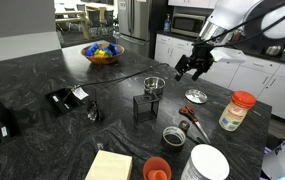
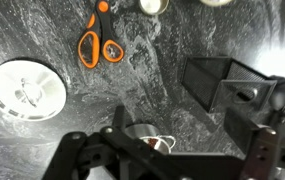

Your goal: Move the pot closer to the pair of scissors

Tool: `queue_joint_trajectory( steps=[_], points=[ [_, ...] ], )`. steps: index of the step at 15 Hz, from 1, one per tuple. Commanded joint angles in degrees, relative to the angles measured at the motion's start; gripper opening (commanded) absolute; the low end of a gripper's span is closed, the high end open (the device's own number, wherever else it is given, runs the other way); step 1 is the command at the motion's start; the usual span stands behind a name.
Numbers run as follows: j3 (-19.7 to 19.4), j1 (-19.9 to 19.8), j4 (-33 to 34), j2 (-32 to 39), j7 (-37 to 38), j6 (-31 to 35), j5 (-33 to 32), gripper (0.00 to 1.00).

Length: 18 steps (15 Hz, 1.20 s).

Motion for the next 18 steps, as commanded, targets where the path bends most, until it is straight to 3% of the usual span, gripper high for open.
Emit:
queue_joint_trajectory(
  steps=[1,10,12,15,18],
  points=[
    [-0.85,-0.11,0.67,1.02,3.08,0.58,-1.43,1.0],
    [-0.4,-1.13,2.34,3.08,9.75,0.95,-2.71,1.0],
    [1.87,-4.42,2.85,5.21,19.42,2.99,-8.56,1.0],
    [2.01,-5.48,4.22,10.1,32.77,5.76,-15.68,1.0],
    [0.91,-4.53,8.23,16.63,46.6,4.04,-21.38,1.0]
  ],
)
